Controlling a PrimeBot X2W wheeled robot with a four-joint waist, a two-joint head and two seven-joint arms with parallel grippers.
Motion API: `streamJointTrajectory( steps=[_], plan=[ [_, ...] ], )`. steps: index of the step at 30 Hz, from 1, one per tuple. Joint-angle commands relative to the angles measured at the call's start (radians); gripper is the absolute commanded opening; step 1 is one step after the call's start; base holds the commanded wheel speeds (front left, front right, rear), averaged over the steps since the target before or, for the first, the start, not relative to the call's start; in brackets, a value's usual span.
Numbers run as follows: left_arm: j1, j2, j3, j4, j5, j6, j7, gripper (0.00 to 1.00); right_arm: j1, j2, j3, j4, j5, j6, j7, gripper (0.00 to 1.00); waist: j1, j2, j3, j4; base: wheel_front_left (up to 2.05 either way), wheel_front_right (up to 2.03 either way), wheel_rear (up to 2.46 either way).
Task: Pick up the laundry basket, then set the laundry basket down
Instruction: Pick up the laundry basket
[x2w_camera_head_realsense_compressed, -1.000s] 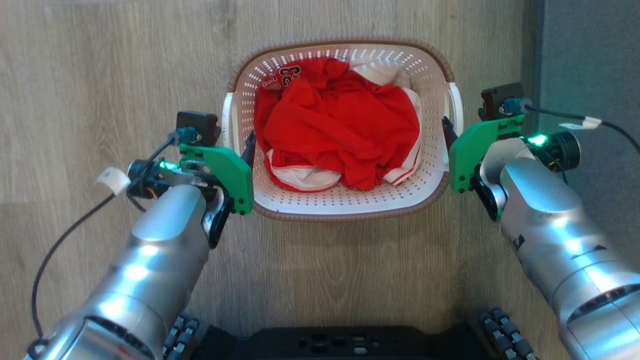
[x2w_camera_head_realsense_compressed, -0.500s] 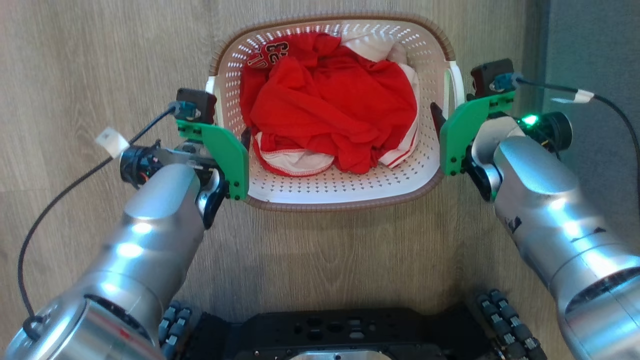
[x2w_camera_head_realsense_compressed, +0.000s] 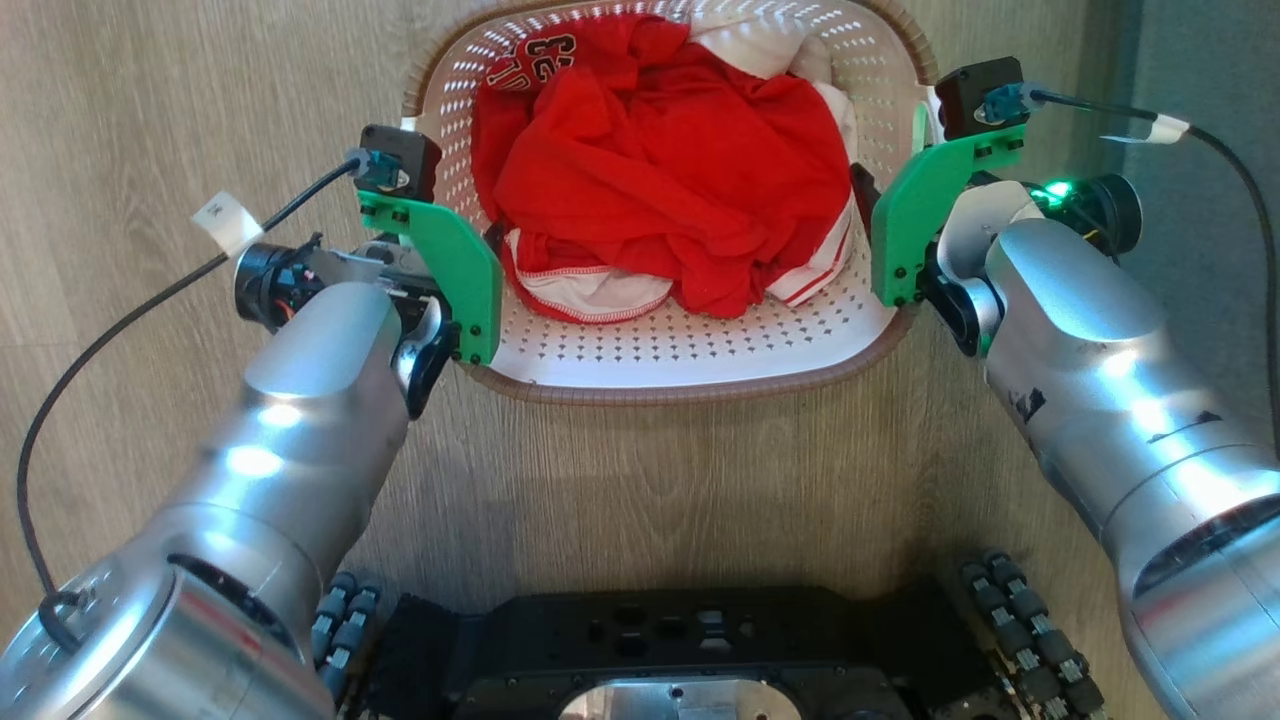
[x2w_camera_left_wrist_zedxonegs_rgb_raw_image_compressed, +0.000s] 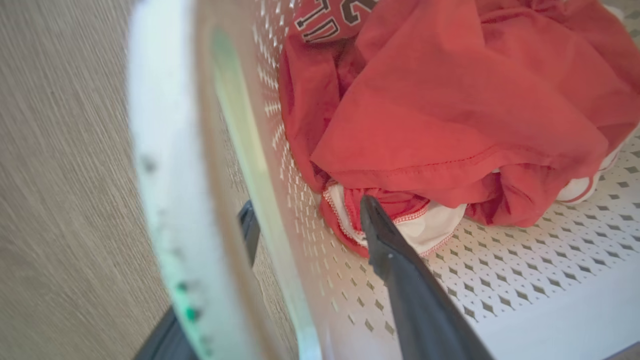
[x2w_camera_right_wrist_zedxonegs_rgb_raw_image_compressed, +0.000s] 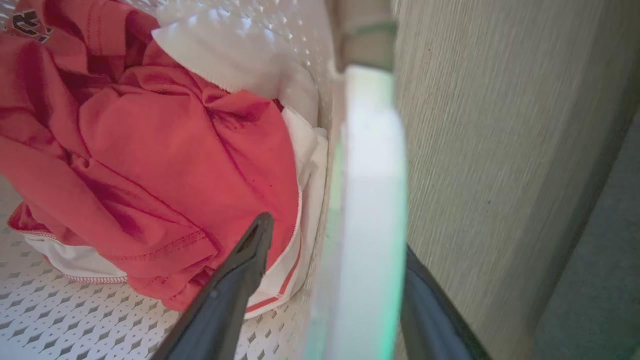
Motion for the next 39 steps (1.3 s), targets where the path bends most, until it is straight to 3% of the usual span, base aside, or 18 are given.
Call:
streamJointTrajectory(
  steps=[1, 12, 13, 14, 15, 28, 39],
  plan=[
    [0.001, 0.021, -0.003, -0.007, -0.012, 0.010, 0.000, 1.00, 0.032, 0.022, 0.019, -0.004, 0.016, 0.006, 0.006, 1.00, -0.0001, 0.0000, 0.009, 0.003, 0.00, 0.00, 0.00],
    [-0.011, 0.021, -0.049, -0.026, -0.054, 0.021, 0.000, 1.00, 0.014, 0.022, 0.047, 0.021, 0.056, 0.006, -0.005, 1.00, -0.0001, 0.0000, 0.028, 0.013, 0.00, 0.00, 0.00],
    [-0.010, 0.021, -0.048, -0.029, -0.064, 0.019, -0.002, 0.83, 0.015, 0.022, 0.049, 0.021, 0.062, 0.006, -0.005, 1.00, -0.0001, 0.0000, 0.028, 0.015, 0.00, 0.00, 0.00],
    [-0.009, 0.021, -0.050, -0.033, -0.074, 0.012, -0.001, 0.00, 0.015, 0.022, 0.047, 0.022, 0.072, 0.006, -0.008, 0.16, -0.0001, 0.0000, 0.028, 0.016, 0.00, 0.00, 0.00],
    [-0.010, 0.021, -0.052, -0.036, -0.082, 0.010, -0.003, 0.00, 0.014, 0.022, 0.044, 0.023, 0.080, 0.006, -0.013, 0.00, -0.0001, 0.0000, 0.028, 0.017, 0.00, 0.00, 0.00],
    [0.029, 0.021, -0.128, -0.050, -0.166, -0.006, 0.038, 0.00, 0.023, 0.022, 0.079, 0.061, 0.117, 0.006, -0.008, 0.00, -0.0001, 0.0000, -0.047, 0.029, 0.00, 0.00, 0.00],
    [0.142, 0.021, -0.228, -0.064, -0.210, -0.033, 0.144, 0.00, 0.124, 0.022, 0.165, 0.062, 0.147, 0.006, 0.127, 0.00, -0.0001, 0.0000, -0.313, 0.040, 0.00, 0.00, 0.00]
  ],
)
